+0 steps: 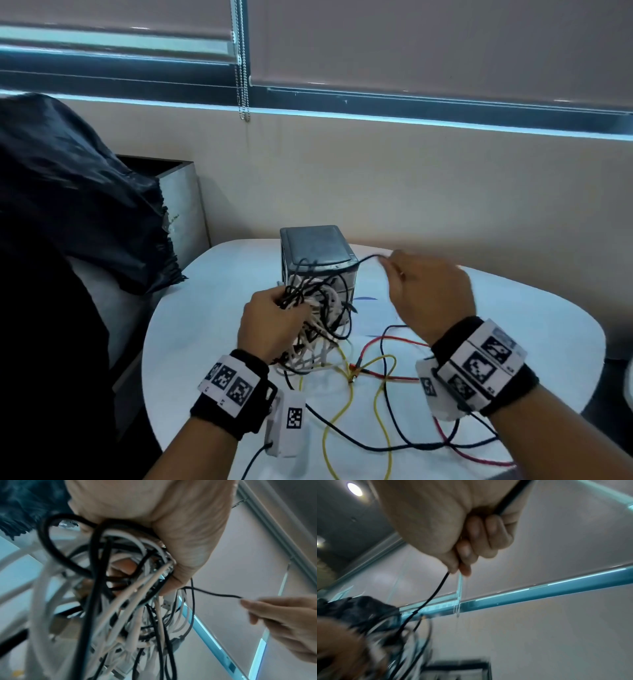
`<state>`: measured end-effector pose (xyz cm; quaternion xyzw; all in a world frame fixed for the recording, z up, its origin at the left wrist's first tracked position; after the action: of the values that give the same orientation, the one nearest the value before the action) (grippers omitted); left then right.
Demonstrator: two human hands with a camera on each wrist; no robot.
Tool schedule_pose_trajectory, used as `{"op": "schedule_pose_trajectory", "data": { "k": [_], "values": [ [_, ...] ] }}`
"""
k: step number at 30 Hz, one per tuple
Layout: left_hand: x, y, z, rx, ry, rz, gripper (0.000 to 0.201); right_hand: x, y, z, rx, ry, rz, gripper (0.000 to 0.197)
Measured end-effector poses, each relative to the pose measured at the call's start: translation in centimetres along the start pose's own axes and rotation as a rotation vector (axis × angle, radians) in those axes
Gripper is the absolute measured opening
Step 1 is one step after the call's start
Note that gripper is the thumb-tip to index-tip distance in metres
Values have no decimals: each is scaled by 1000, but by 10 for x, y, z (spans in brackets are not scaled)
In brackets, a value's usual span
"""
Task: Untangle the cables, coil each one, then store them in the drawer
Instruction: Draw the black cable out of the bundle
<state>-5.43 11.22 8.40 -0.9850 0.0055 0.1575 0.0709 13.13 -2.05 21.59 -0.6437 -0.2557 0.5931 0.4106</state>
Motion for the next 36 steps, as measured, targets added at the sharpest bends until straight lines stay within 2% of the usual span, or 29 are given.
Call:
{"op": "schedule_pose_trajectory", "data": {
  "k": [2, 4, 7, 12, 18, 21, 22, 23, 25, 27, 29, 30, 32, 34, 36],
  "values": [
    [-12, -9, 20, -72, -1, -41, 6, -28, -14, -32, 148, -69, -150, 35],
    [-25, -16, 44, -179, 55, -83, 8, -40, -27, -62, 292, -94, -147, 42],
    [-38, -18, 65, -283, 180, -136, 8, -20, -33, -94, 393, -36, 45, 44],
    [-46, -14, 41, -245, 385, -172, 3, 37, -19, -102, 418, 2, 385, 22],
    [-55, -16, 3, -168, 548, -187, 10, 93, 38, -56, 444, -197, 643, 9],
    [-59, -17, -7, -160, 603, -194, 8, 92, 53, -26, 359, -148, 653, 5],
    [-58, -17, -8, -170, 624, -200, 9, 89, 56, -13, 317, -156, 632, 10],
    [-57, -18, -8, -185, 649, -206, 10, 88, 61, 4, 276, -220, 625, 17],
    [-50, -18, -5, -243, 709, -208, 15, 91, 78, 44, 279, -537, 719, 27],
    [-44, -17, -3, -294, 773, -207, 19, 91, 98, 79, 398, -848, 921, 37],
    [-41, -17, -3, -325, 828, -217, 18, 90, 110, 95, 494, -979, 1015, 43],
    [-40, -16, -3, -337, 858, -218, 19, 92, 112, 96, 528, -1010, 999, 41],
    [-40, -16, -4, -366, 915, -209, 19, 93, 110, 91, 620, -1085, 920, 24],
    [-37, -18, 0, -396, 961, -170, 17, 93, 105, 80, 618, -1052, 825, 9],
    [-31, -19, 1, -419, 997, -108, 20, 90, 100, 74, 575, -1017, 768, 18]
  ]
}}
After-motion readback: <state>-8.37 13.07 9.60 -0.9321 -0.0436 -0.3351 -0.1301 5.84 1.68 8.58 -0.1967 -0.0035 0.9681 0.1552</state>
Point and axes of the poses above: each hand's wrist, its own y-axis away from the middle knuckle, its own x-axis out of the palm, z = x × y, the point moved 9 cm from there along -y, towards the middle knuckle, and after that the axes turned 11 degrees about -z, right-handed, at the moved point
